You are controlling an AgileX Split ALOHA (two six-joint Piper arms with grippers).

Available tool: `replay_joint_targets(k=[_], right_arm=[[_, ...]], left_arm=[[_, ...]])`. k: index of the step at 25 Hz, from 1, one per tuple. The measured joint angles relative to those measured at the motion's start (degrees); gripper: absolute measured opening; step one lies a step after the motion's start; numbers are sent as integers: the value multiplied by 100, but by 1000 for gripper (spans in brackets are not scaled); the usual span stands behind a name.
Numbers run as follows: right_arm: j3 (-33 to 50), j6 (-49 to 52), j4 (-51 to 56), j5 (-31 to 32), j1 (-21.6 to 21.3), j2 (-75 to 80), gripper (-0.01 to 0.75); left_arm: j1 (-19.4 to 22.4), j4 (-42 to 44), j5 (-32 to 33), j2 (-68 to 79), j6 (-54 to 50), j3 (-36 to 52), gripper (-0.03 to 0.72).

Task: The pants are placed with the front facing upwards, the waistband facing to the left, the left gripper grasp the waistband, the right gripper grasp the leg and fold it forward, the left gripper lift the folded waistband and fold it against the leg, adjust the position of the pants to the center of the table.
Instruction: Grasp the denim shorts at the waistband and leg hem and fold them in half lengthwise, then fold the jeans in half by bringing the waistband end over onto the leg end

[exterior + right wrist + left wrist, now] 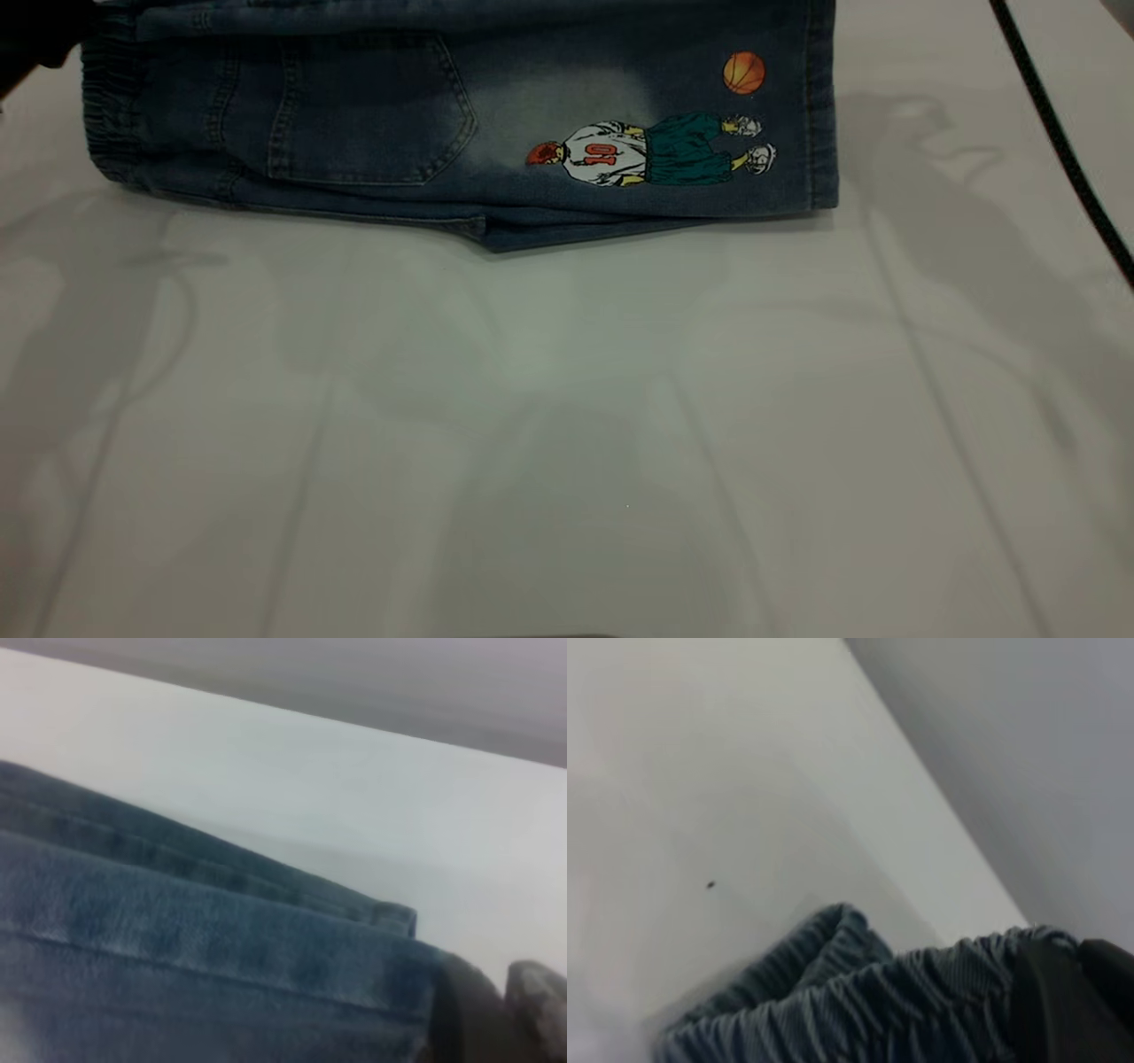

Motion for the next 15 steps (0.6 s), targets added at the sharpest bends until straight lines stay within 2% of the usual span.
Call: replay_joint_targets(k=[2, 5, 11, 15], right_arm=[[0, 0, 0, -1, -11, 65, 64], [0, 0, 6, -1, -44, 77, 148], [-27, 10, 68, 324, -50, 77, 422], [-50, 10, 438, 876, -45, 77, 538]], left_arm=[[-7, 138, -295, 115, -4, -12, 57], [-7, 533, -581, 238, -4, -24, 114], [-7, 1521, -1175, 271, -20, -37, 320], [-1, 2145, -1386, 264, -20, -37, 426]])
